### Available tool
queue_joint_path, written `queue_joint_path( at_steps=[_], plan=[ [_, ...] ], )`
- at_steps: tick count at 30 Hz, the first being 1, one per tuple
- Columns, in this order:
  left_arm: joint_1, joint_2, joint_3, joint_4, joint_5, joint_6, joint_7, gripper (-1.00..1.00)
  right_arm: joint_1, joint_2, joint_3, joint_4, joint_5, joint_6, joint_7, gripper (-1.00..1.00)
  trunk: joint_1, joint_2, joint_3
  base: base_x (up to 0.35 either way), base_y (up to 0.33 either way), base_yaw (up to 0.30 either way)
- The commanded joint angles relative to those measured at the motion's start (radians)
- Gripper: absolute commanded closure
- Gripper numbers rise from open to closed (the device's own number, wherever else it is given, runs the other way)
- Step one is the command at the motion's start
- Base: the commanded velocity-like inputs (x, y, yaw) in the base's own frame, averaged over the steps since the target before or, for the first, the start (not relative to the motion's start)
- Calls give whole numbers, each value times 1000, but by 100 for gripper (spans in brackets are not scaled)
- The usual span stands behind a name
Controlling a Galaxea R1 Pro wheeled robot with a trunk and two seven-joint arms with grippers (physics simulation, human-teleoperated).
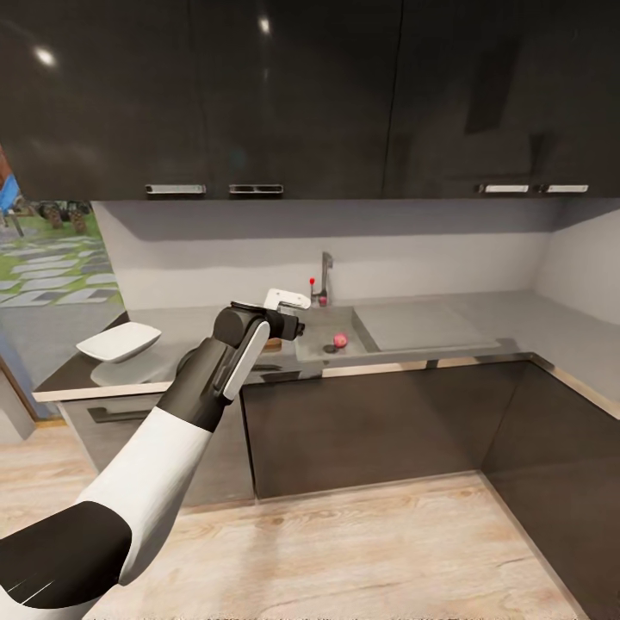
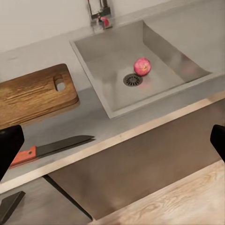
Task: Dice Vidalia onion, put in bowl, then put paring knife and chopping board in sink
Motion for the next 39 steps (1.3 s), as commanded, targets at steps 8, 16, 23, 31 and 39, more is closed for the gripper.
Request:
queue_joint_path(
  at_steps=[8,16,23,31,39],
  plan=[
    [-1,1,-1,3,11,2,10,-100,-1,0,-2,0,1,-2,-3,-100,-8,13,-7,0,0,0],
    [-1,1,-1,12,12,2,9,-100,-1,0,-2,0,1,-2,-16,-100,-8,13,-9,52,-38,0],
    [-1,0,-2,23,12,1,8,-100,-1,0,-2,0,0,-2,-25,-100,-8,13,-9,220,-184,0],
    [-1,0,-47,35,12,-1,7,-100,-1,-1,-2,0,1,-2,-25,-100,-8,13,-9,234,-217,0],
    [-1,0,-54,36,12,-3,7,-100,-1,-1,-2,0,1,-2,-25,-100,-8,13,-9,211,-247,0]
  ],
)
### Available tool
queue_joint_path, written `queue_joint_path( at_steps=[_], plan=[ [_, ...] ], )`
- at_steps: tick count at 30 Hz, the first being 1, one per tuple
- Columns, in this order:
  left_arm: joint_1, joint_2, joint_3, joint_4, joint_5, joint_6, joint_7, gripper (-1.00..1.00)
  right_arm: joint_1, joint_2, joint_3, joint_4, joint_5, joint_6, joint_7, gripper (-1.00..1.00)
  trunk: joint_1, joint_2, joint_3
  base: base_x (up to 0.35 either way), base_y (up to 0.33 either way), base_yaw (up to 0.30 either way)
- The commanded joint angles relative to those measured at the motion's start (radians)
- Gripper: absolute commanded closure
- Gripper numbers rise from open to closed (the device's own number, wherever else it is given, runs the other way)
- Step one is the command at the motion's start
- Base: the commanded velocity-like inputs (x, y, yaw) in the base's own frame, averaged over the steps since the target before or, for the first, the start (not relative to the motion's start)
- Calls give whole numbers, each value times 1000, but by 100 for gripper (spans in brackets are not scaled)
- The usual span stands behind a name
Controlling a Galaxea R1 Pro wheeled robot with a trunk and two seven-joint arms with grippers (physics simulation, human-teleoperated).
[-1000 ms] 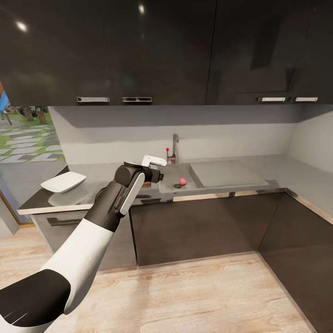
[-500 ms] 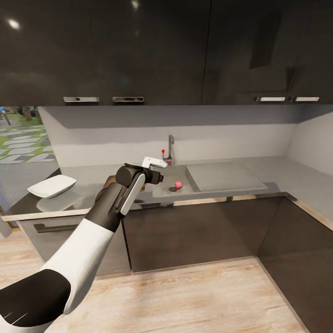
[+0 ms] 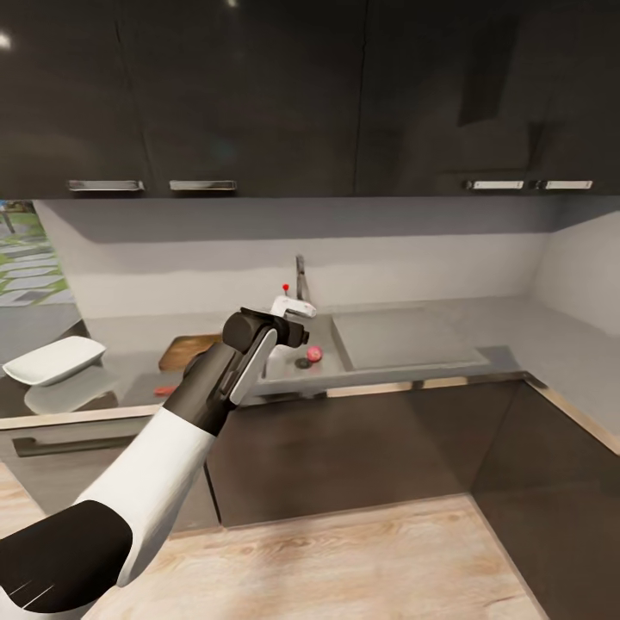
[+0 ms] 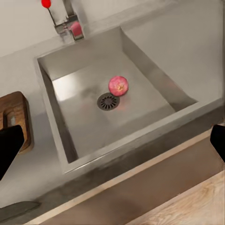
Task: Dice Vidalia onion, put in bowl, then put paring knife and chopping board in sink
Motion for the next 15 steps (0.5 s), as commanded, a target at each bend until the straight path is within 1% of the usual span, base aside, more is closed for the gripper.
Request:
queue_joint_path(
  at_steps=[1,9,10,13,14,15],
  plan=[
    [-1,0,-1,0,11,3,10,-100,-1,0,-2,0,1,-2,-2,-100,1,-1,-1,215,-248,0],
    [-1,0,-2,58,10,-11,7,-100,-1,1,-2,1,1,-2,-2,-100,1,-1,-1,220,-246,0],
    [-1,0,-1,77,9,-27,8,-100,-1,2,-1,2,1,-2,-2,-100,1,-1,-1,222,-245,0],
    [-1,1,0,101,9,-49,9,-100,-1,3,-1,2,2,2,-2,-100,1,-1,-1,222,-245,0],
    [-1,1,0,114,9,-62,10,-100,-1,3,-1,2,2,16,-2,-100,1,-1,-1,222,-245,0],
    [-1,2,1,138,9,-85,12,-100,-1,4,-1,1,2,65,-2,-100,1,-1,-1,222,-245,0]
  ],
)
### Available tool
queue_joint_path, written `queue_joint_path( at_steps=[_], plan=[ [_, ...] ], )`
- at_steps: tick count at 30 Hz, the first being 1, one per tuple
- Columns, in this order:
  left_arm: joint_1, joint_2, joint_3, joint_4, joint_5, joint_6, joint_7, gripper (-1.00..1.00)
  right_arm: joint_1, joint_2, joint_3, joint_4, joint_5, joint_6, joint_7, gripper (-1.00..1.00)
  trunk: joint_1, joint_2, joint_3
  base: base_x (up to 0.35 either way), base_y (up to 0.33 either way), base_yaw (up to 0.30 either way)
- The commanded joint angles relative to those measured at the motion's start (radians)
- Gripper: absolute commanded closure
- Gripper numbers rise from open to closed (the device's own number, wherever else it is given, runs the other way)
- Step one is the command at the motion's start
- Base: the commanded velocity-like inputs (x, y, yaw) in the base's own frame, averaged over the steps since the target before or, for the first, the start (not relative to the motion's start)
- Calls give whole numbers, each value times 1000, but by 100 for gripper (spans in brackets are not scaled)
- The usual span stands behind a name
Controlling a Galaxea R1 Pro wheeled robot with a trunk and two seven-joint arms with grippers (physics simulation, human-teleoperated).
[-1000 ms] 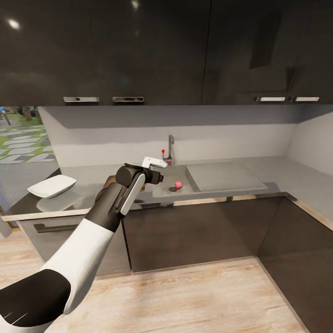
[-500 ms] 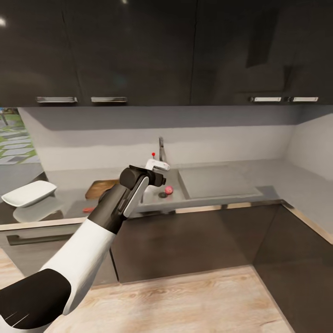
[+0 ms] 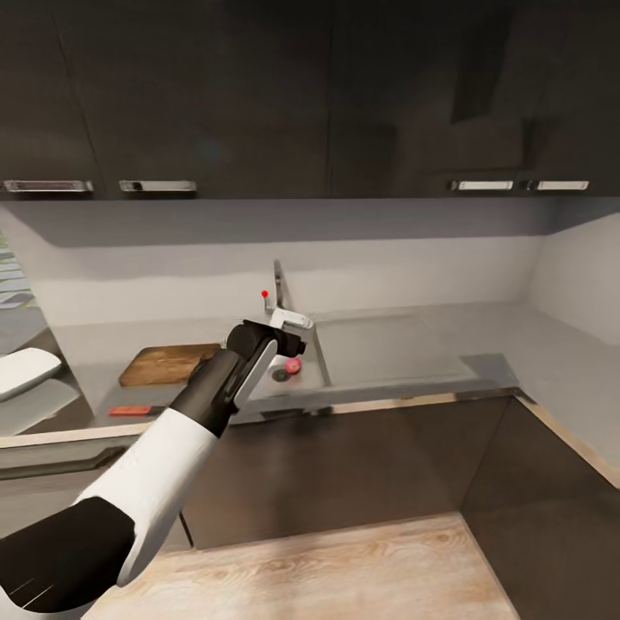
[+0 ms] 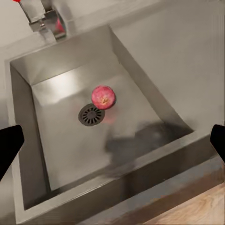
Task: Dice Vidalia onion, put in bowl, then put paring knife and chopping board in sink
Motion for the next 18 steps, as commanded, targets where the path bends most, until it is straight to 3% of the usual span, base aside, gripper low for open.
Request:
queue_joint_path(
  at_steps=[1,8,18],
  plan=[
    [-1,0,-2,5,11,-1,10,-100,-1,0,-3,0,1,13,-1,-100,1,-1,-1,222,-245,0],
    [-1,1,-2,21,10,-16,13,-100,-1,2,-3,-1,2,86,1,-100,1,-1,-1,178,-195,0],
    [-1,4,2,60,8,-21,13,-100,-1,1,1,-1,2,92,8,-100,1,-1,-1,17,-18,8]
  ],
)
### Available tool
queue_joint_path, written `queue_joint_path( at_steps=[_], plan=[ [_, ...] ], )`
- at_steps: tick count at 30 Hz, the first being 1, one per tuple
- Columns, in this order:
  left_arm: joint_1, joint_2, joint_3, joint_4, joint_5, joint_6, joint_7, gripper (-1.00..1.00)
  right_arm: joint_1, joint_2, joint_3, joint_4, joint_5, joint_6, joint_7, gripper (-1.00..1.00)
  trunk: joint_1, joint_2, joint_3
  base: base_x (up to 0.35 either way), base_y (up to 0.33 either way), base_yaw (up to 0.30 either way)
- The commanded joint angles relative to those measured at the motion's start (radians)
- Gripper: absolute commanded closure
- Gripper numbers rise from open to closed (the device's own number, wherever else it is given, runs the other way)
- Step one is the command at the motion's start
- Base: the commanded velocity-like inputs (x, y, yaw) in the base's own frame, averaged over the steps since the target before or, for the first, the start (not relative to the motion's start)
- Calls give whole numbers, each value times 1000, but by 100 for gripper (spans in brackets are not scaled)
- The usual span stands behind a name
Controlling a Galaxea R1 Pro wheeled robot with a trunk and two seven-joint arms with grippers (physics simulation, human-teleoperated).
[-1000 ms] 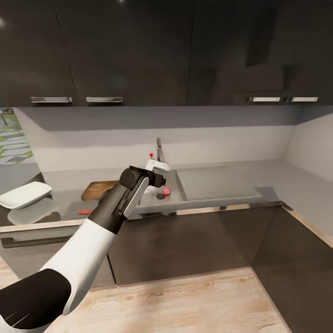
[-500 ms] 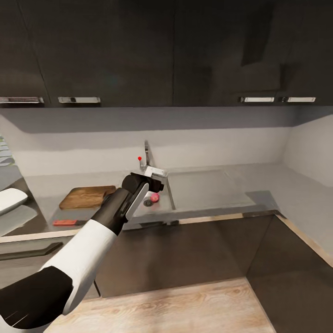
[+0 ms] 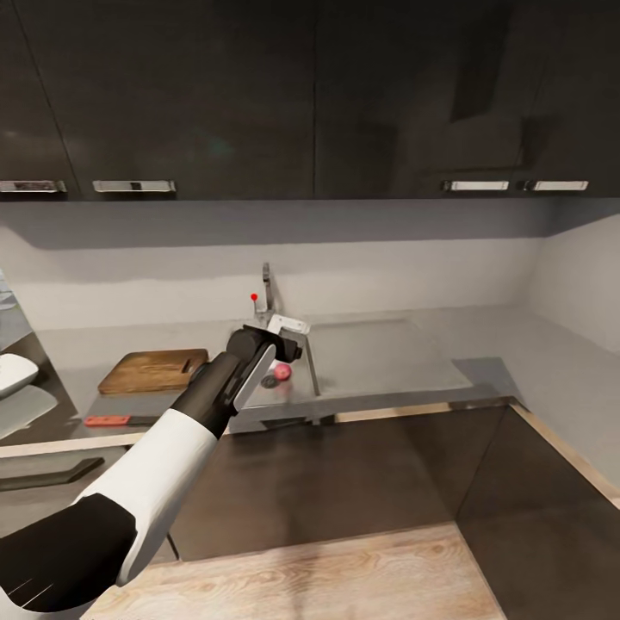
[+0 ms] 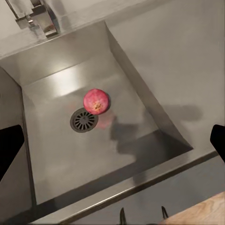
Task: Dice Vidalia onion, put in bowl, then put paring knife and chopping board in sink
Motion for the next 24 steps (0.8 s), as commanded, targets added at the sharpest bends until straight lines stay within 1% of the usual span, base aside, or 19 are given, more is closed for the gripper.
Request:
queue_joint_path(
  at_steps=[1,14,21,22,24],
  plan=[
    [-1,0,-2,1,10,3,10,-100,-1,0,-4,0,1,-3,-1,-100,0,-1,-1,1,-1,98],
    [-1,0,-1,13,10,3,8,-100,-1,0,-5,0,1,-3,-3,-100,0,-1,-1,0,0,215],
    [-1,-2,2,17,15,3,10,-100,-1,-1,-4,0,1,-3,-3,-100,0,-1,-1,0,0,55],
    [-1,-2,4,17,21,4,10,-100,-1,-1,-4,0,1,-3,-3,-100,0,-1,-1,0,0,11],
    [-1,-5,14,17,110,4,9,-100,-1,-1,-5,0,1,-3,-3,-100,0,-1,-1,0,0,3]
  ],
)
